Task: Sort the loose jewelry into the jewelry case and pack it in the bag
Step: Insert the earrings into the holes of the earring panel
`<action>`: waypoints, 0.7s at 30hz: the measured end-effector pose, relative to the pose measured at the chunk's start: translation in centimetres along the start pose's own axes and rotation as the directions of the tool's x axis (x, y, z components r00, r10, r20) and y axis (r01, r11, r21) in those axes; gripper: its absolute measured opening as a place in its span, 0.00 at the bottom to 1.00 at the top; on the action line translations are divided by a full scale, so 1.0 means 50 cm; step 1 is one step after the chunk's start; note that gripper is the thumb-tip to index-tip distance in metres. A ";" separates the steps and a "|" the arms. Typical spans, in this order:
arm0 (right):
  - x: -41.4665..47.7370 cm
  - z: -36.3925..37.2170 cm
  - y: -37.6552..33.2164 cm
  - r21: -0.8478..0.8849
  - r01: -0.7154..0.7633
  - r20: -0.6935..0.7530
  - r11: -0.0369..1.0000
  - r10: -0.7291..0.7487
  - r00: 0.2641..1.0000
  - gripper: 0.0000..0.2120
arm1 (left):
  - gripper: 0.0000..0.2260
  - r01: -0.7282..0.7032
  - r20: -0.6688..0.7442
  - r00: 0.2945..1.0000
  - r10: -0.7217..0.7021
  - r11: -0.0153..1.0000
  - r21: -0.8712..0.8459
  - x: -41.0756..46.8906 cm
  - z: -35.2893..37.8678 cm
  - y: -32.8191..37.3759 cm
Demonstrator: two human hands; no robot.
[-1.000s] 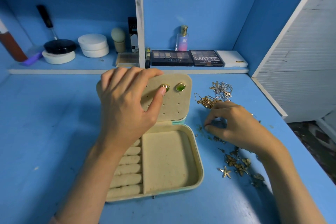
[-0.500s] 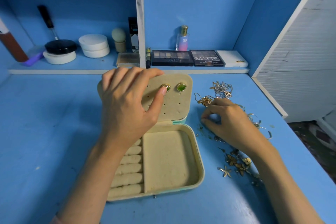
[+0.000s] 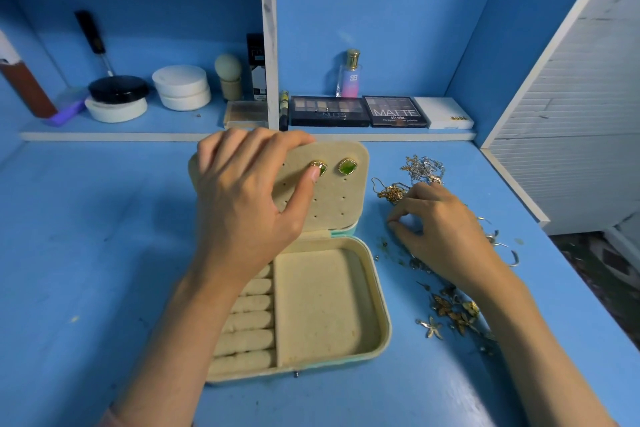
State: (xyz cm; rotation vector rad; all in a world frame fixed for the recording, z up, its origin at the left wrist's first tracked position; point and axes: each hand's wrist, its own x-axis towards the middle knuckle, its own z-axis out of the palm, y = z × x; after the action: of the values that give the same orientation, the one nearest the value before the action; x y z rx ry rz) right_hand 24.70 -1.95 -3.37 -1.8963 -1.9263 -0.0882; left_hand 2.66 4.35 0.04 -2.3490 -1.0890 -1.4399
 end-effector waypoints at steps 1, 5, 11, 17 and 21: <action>0.000 0.001 -0.001 -0.006 -0.003 -0.003 1.000 0.003 1.000 0.03 | 0.11 0.000 -0.001 1.000 0.000 1.000 0.000 0.000 0.000 0.000; 0.000 0.005 -0.003 -0.014 -0.004 -0.024 1.000 0.003 1.000 0.04 | 0.11 -0.001 -0.004 1.000 0.001 1.000 -0.003 0.000 0.000 0.001; 0.002 0.003 -0.003 0.032 0.002 -0.037 0.999 0.000 0.999 0.03 | 0.11 0.003 -0.002 1.000 -0.003 1.000 -0.005 0.000 0.000 0.001; 0.002 -0.005 0.005 0.025 -0.073 -0.042 0.997 0.074 0.996 0.03 | 0.11 0.001 0.002 1.000 -0.001 1.000 -0.003 0.000 -0.001 0.001; 0.000 -0.006 0.000 -0.002 -0.064 0.007 0.998 0.064 0.998 0.02 | 0.11 0.005 0.004 1.000 -0.005 1.000 -0.006 0.000 -0.001 0.001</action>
State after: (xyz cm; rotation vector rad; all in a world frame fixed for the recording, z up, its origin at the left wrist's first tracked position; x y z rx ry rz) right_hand 24.79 -2.06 -3.09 -1.9606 -1.8689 -0.0641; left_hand 2.64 4.29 0.09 -2.3563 -1.0935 -1.4425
